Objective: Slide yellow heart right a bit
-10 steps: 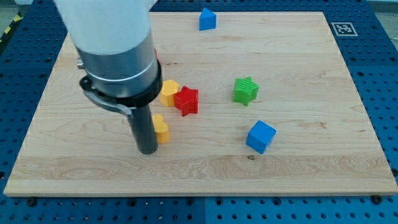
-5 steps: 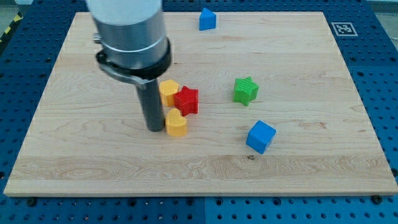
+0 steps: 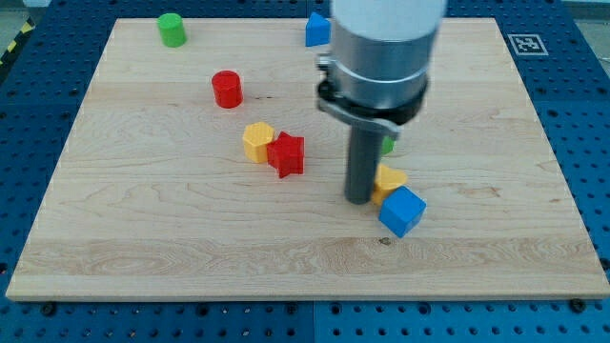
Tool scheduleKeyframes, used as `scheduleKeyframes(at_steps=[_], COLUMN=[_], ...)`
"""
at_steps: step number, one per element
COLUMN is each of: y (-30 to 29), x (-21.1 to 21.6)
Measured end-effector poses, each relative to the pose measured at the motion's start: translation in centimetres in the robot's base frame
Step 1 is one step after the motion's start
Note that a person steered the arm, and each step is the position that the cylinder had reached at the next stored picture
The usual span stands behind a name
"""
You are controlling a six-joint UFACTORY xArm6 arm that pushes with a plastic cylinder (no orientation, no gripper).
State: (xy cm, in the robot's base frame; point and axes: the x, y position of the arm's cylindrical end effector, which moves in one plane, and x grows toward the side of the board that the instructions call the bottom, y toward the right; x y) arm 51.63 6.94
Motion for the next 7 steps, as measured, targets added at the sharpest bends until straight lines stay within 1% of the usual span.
scheduleKeyframes(at_steps=[2,4,5,6,7], y=[1.1,4.5,4.6,7.3,8.6], x=[0.0,0.0,0.0,0.0,0.0])
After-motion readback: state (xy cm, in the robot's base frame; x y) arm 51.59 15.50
